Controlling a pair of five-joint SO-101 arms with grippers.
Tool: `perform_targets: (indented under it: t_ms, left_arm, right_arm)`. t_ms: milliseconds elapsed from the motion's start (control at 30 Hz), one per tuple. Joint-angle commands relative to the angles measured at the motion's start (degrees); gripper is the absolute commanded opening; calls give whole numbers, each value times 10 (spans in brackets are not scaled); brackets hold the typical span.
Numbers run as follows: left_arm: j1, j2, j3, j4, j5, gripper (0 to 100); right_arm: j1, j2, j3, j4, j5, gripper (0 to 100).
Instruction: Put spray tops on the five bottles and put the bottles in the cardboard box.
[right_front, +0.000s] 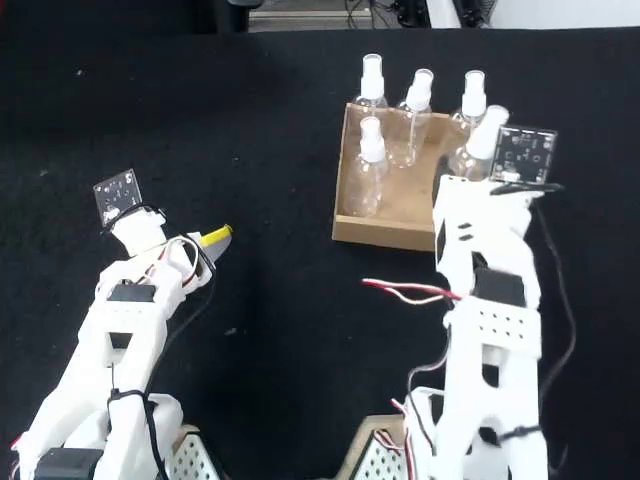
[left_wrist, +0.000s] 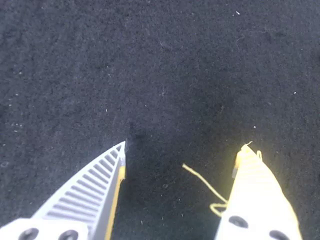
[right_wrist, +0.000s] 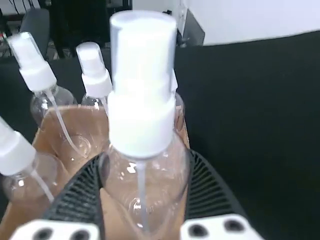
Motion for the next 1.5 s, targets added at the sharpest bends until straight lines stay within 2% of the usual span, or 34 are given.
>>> perform_targets:
  t_ms: [0,367,667,933,1000,1233,1467]
  left_arm:
    - [6,1,-5,-11,7,325]
    - [6,1,-5,-11,7,326]
    - [6,1,-4,-11,7,326]
    - [6,1,-4,-11,7,326]
    - [6,1,-4,-11,7,326]
    - [6,1,-5,-11,7,326]
    - [6,1,-7,-11,7,326]
  right_arm:
    - [-10,36,-2,-57,-3,11]
    - [-11,131,-5,-76,-2,11]
    - [-11,183,41,-209,2,11]
    - [-11,217,42,-210,3,13]
    - [-13,218,43,-210,3,41]
    - [-40,214,47,-190,3,240]
    - [-45,214,47,-189,2,255]
